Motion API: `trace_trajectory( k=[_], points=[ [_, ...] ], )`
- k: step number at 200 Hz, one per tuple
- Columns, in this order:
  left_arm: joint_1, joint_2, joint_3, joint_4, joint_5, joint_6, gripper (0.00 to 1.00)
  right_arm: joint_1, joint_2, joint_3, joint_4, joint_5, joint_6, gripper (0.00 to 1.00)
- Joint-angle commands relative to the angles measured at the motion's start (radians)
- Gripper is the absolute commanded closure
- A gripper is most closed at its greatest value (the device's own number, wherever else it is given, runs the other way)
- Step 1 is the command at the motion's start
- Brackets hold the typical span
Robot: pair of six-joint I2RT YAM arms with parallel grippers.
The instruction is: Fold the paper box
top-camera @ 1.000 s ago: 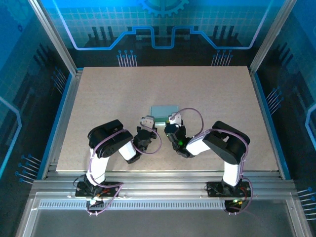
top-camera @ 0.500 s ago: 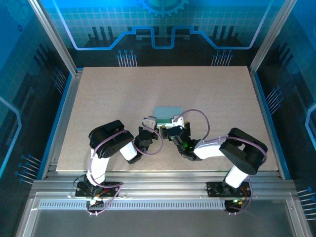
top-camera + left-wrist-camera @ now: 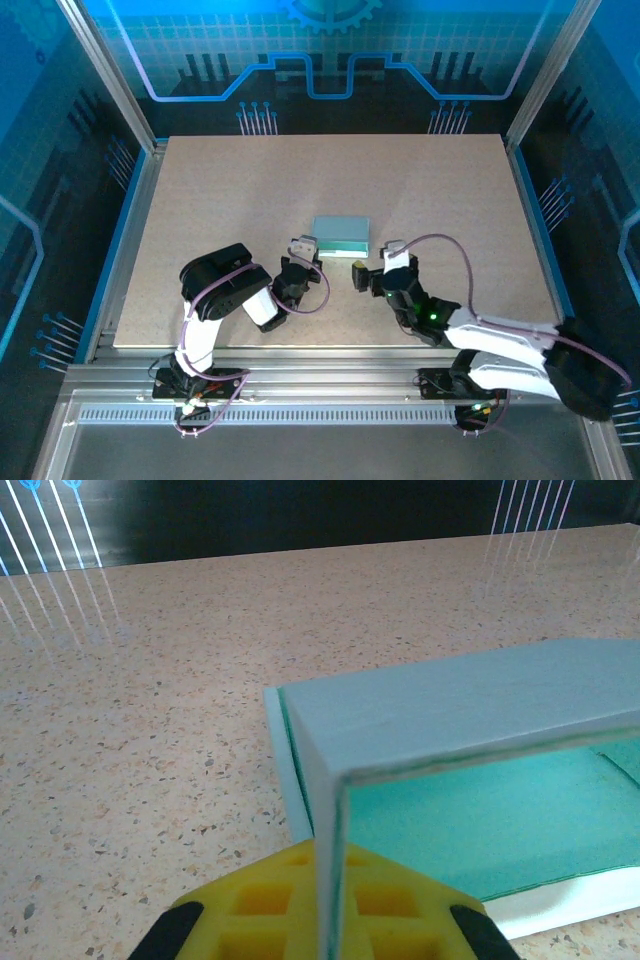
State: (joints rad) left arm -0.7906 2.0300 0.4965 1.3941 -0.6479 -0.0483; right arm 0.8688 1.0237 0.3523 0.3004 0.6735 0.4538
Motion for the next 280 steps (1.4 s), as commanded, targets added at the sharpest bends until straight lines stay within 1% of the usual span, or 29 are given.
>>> trace_trajectory(
  k=[1,11,21,30,41,58,73,90,107,129,158,172,191,236,268,280],
  points=[
    [-0.009,0.034,0.004,-0.018,0.017,0.017,1.00,-0.094,-0.124,0.037,-0.142,-0.100,-0.020,0.01],
    [-0.009,0.035,0.004,-0.014,0.017,0.018,1.00,-0.176,-0.153,0.076,-0.189,-0.198,0.007,0.01],
    [-0.009,0.039,0.005,-0.013,0.017,0.019,1.00,-0.277,-0.139,0.136,-0.256,-0.323,0.045,0.01],
    [-0.009,0.041,0.007,-0.014,0.019,0.019,1.00,-0.357,-0.098,0.196,-0.312,-0.407,0.079,0.01],
    [-0.009,0.044,0.008,-0.015,0.020,0.021,1.00,-0.422,-0.027,0.269,-0.360,-0.496,0.095,0.01],
    [-0.008,0.045,0.009,-0.017,0.022,0.027,1.00,-0.474,0.094,0.377,-0.389,-0.621,0.123,0.01],
    [-0.009,0.045,0.007,-0.015,0.022,0.030,1.00,-0.500,0.209,0.479,-0.439,-0.707,0.166,0.01],
    [-0.009,0.048,0.005,-0.011,0.021,0.035,1.00,-0.507,0.342,0.591,-0.483,-0.770,0.211,0.01],
    [-0.009,0.051,0.005,-0.007,0.025,0.041,1.00,-0.510,0.461,0.664,-0.501,-0.822,0.262,0.00],
    [-0.009,0.050,0.004,-0.007,0.025,0.049,1.00,-0.508,0.572,0.704,-0.488,-0.854,0.314,0.01],
    [-0.009,0.047,-0.001,-0.005,0.034,0.056,1.00,-0.502,0.666,0.709,-0.466,-0.885,0.347,0.02],
    [-0.009,0.048,-0.008,0.007,0.042,0.058,1.00,-0.492,0.690,0.702,-0.457,-0.879,0.350,0.03],
    [-0.010,0.045,-0.011,0.006,0.055,0.060,1.00,-0.476,0.704,0.684,-0.454,-0.833,0.355,0.05],
    [-0.009,0.035,-0.018,0.006,0.092,0.071,0.88,-0.453,0.738,0.646,-0.417,-0.787,0.391,0.07],
    [-0.009,0.023,-0.032,0.008,0.118,0.078,0.77,-0.448,0.748,0.642,-0.409,-0.768,0.406,0.08],
    [-0.009,0.017,-0.037,0.006,0.134,0.082,0.70,-0.447,0.749,0.645,-0.412,-0.758,0.410,0.08]
  ],
)
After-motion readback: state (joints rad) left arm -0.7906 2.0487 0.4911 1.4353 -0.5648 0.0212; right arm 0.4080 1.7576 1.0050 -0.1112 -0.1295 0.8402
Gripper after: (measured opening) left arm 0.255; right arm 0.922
